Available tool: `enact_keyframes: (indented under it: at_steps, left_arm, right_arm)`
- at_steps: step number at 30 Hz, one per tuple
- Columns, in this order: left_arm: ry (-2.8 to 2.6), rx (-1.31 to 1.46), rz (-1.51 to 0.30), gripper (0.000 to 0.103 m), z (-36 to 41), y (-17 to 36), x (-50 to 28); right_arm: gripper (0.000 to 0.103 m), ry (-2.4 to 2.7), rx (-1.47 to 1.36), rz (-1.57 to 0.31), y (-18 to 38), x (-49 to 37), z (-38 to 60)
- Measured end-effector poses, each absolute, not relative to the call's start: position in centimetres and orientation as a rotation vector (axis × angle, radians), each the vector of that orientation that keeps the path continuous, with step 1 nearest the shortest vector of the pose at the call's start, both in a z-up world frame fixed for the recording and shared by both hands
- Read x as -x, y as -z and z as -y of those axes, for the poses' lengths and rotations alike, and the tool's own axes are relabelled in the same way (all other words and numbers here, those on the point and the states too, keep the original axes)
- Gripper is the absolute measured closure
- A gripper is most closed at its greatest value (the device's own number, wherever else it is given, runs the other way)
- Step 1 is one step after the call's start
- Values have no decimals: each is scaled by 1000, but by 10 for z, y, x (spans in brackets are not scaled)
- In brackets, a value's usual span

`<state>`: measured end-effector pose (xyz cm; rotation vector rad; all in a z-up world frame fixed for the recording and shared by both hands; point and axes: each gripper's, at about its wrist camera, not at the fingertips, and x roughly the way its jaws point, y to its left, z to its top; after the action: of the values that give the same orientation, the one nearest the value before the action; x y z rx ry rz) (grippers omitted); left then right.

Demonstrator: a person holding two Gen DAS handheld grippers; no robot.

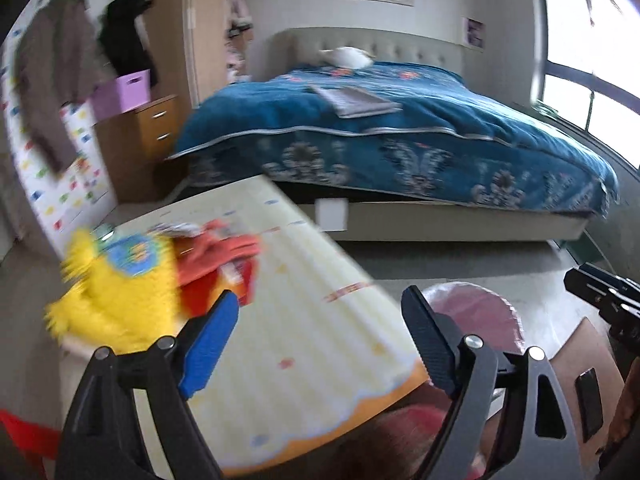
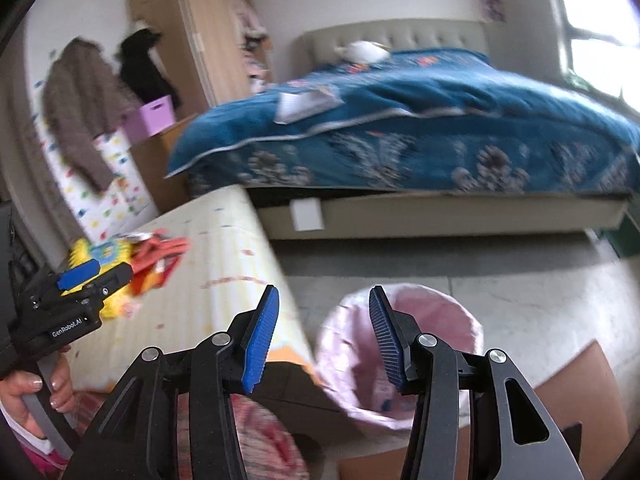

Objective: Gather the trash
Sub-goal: 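Grasp the yellow foam fruit nets with the right gripper and lift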

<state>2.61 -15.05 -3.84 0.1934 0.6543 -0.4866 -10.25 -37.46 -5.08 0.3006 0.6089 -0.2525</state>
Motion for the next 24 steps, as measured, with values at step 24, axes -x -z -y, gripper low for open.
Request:
enact_keyframes:
  at_steps: [24]
  left_arm:
    - [-120,-15,-709,7,-115,54,-59]
  right_arm:
    - [15,-266,114,-684,60,-53,123]
